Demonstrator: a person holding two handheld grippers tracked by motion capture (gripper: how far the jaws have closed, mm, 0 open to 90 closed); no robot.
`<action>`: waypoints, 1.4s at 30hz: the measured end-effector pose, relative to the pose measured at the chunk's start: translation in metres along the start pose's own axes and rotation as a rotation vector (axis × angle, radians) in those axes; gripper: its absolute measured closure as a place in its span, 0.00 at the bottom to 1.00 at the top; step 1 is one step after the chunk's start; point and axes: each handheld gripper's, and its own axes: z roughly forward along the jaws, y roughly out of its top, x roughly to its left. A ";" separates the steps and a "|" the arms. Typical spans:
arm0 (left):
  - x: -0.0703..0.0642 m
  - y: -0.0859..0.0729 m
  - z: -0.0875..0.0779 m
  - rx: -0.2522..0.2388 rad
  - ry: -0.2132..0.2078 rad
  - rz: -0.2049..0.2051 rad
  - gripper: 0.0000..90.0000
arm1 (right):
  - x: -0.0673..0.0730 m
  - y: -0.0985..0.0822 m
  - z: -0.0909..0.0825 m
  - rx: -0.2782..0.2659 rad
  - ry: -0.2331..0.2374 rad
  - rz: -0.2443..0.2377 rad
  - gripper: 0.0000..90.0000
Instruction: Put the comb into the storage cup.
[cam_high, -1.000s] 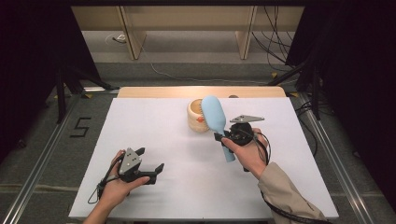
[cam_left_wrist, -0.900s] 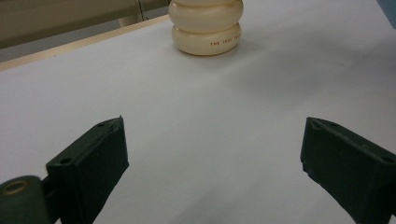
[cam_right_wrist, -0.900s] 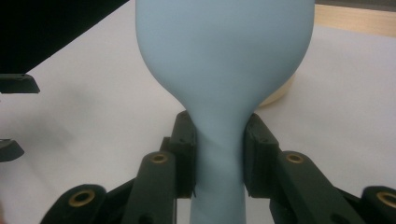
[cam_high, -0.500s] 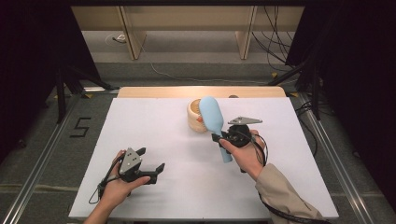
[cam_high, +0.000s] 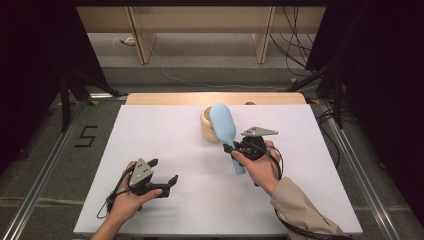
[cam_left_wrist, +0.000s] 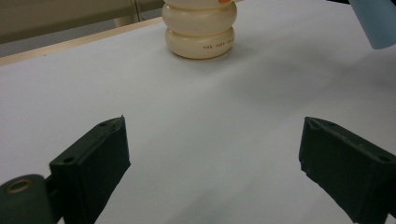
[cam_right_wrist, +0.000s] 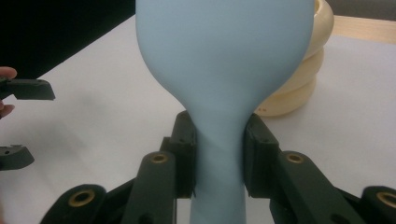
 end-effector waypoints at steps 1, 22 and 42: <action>0.000 0.000 0.000 0.000 -0.002 0.000 0.09 | 0.001 0.000 0.000 -0.002 0.002 0.003 0.78; -0.003 0.000 0.002 0.000 -0.010 -0.006 0.10 | 0.008 -0.001 0.002 -0.040 0.019 -0.020 0.78; -0.015 0.008 0.010 -0.029 -0.069 -0.044 0.12 | 0.017 -0.001 0.004 -0.075 0.034 -0.021 0.78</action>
